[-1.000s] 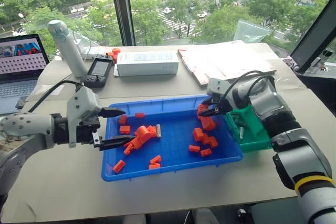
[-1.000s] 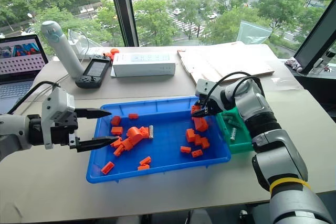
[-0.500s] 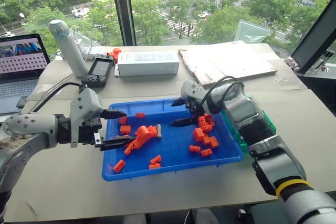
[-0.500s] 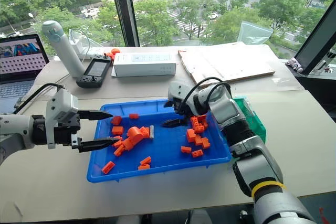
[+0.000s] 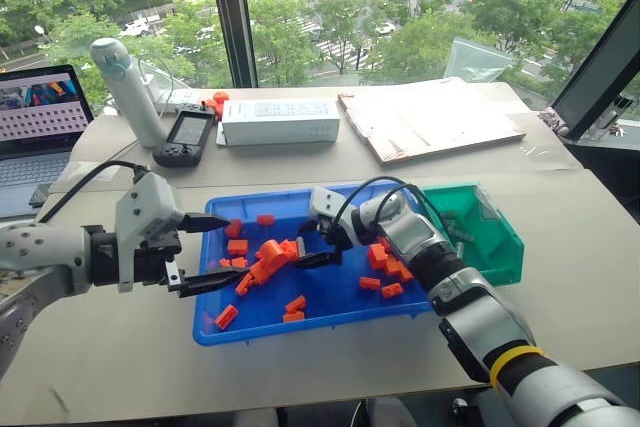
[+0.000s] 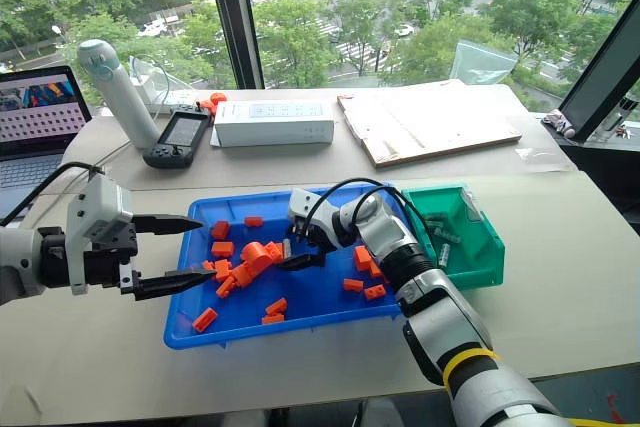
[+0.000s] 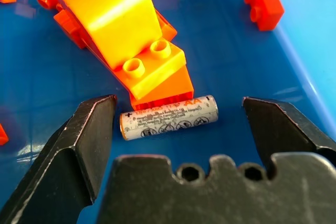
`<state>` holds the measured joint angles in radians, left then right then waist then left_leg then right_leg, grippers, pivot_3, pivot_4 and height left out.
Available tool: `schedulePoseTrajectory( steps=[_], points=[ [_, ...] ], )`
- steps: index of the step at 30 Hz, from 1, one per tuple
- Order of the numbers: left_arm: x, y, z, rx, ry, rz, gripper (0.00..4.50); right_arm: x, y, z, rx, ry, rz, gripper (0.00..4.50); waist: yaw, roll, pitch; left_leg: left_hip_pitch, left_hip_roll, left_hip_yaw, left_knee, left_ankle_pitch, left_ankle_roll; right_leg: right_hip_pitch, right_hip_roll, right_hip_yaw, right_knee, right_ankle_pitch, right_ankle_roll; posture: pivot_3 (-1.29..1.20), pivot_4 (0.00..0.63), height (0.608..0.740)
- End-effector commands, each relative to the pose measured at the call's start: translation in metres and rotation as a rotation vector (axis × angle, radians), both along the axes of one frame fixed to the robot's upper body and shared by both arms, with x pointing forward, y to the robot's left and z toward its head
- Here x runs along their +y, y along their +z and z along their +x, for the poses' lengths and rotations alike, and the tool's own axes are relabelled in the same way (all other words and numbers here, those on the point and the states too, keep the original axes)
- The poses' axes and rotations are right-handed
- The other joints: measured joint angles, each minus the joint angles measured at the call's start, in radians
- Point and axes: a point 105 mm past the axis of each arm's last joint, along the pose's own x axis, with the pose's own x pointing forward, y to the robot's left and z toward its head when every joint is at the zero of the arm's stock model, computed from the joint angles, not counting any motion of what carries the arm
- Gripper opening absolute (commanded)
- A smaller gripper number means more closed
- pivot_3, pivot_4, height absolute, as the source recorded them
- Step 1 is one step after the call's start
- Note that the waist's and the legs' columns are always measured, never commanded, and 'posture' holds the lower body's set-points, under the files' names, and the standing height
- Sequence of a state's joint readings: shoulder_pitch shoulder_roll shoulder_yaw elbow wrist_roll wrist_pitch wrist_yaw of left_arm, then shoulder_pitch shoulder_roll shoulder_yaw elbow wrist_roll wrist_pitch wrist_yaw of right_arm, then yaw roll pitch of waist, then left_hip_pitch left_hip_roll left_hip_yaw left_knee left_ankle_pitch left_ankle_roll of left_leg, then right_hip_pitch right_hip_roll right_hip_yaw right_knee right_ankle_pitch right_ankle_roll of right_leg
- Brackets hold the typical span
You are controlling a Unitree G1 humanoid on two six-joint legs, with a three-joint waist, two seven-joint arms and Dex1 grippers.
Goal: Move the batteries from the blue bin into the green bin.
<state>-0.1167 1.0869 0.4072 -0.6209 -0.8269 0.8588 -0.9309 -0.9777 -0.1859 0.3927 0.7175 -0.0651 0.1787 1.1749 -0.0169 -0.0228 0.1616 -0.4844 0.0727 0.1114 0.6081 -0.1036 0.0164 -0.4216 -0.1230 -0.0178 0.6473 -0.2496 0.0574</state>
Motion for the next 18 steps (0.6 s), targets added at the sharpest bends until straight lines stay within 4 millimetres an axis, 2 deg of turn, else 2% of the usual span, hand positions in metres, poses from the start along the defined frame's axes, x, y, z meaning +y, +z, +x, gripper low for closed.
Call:
schedulePoseTrajectory(
  steps=[1, 5, 6, 7, 11, 13, 16, 18],
  points=[
    [-0.001, 0.008, -0.004, -0.037, 0.000, 0.021, 4.50, 0.000, 0.001, 0.000, -0.016, 0.015, -0.015, 4.20, 0.000, 0.000, 0.000, 0.000, 0.000, 0.000, 0.000, 0.000, 0.000, 0.000, 0.000, 0.000, 0.000, 0.000, 0.000, 0.00, 0.150, 0.733],
    [-0.002, 0.007, -0.004, -0.036, -0.004, 0.016, 4.50, -0.005, 0.003, 0.000, -0.029, 0.022, -0.017, 3.12, 0.001, 0.000, 0.000, 0.001, 0.000, 0.000, 0.000, 0.000, 0.000, 0.000, 0.000, 0.000, 0.000, 0.000, 0.000, 0.00, 0.150, 0.733],
    [-0.003, 0.007, -0.003, -0.036, -0.010, 0.013, 4.50, -0.008, 0.005, 0.001, -0.036, 0.019, -0.017, 2.68, 0.001, 0.000, 0.000, 0.001, 0.000, 0.000, 0.000, 0.000, 0.000, -0.001, 0.000, 0.000, 0.000, 0.000, 0.000, 0.00, 0.150, 0.733],
    [-0.004, 0.007, -0.002, -0.036, -0.014, 0.011, 4.50, -0.011, 0.007, 0.002, -0.042, 0.017, -0.016, 2.50, 0.002, 0.000, 0.000, 0.001, 0.000, 0.000, 0.000, 0.000, 0.000, -0.001, 0.000, 0.000, 0.000, 0.000, 0.000, 0.00, 0.150, 0.733],
    [-0.008, 0.008, 0.002, -0.038, -0.046, -0.007, 4.50, -0.028, 0.021, 0.003, -0.063, -0.007, -0.020, 2.50, 0.005, 0.000, 0.000, 0.001, 0.000, 0.000, 0.000, 0.000, 0.000, -0.001, 0.000, -0.001, 0.000, 0.000, 0.000, 0.00, 0.150, 0.733],
    [-0.010, 0.008, 0.006, -0.040, -0.062, -0.024, 4.50, -0.044, 0.034, 0.007, -0.083, -0.044, -0.021, 2.50, 0.005, 0.000, 0.000, 0.001, 0.000, 0.000, 0.000, 0.000, 0.000, -0.001, 0.000, 0.000, -0.001, 0.000, 0.000, 0.00, 0.150, 0.733],
    [-0.018, 0.014, 0.012, -0.067, -0.103, -0.070, 4.50, -0.079, 0.063, 0.013, -0.135, -0.137, -0.034, 2.50, 0.007, 0.000, 0.000, 0.000, 0.000, 0.000, 0.000, 0.000, 0.000, 0.000, 0.000, 0.000, 0.000, 0.000, 0.000, 0.00, 0.150, 0.733],
    [-0.027, 0.030, 0.023, -0.111, -0.124, -0.178, 4.50, -0.116, 0.091, 0.018, -0.187, -0.244, -0.051, 2.50, 0.016, 0.000, 0.001, 0.000, 0.000, 0.000, 0.000, 0.000, 0.000, 0.001, 0.000, 0.000, 0.000, 0.000, 0.000, 0.00, 0.150, 0.733]
  ],
)
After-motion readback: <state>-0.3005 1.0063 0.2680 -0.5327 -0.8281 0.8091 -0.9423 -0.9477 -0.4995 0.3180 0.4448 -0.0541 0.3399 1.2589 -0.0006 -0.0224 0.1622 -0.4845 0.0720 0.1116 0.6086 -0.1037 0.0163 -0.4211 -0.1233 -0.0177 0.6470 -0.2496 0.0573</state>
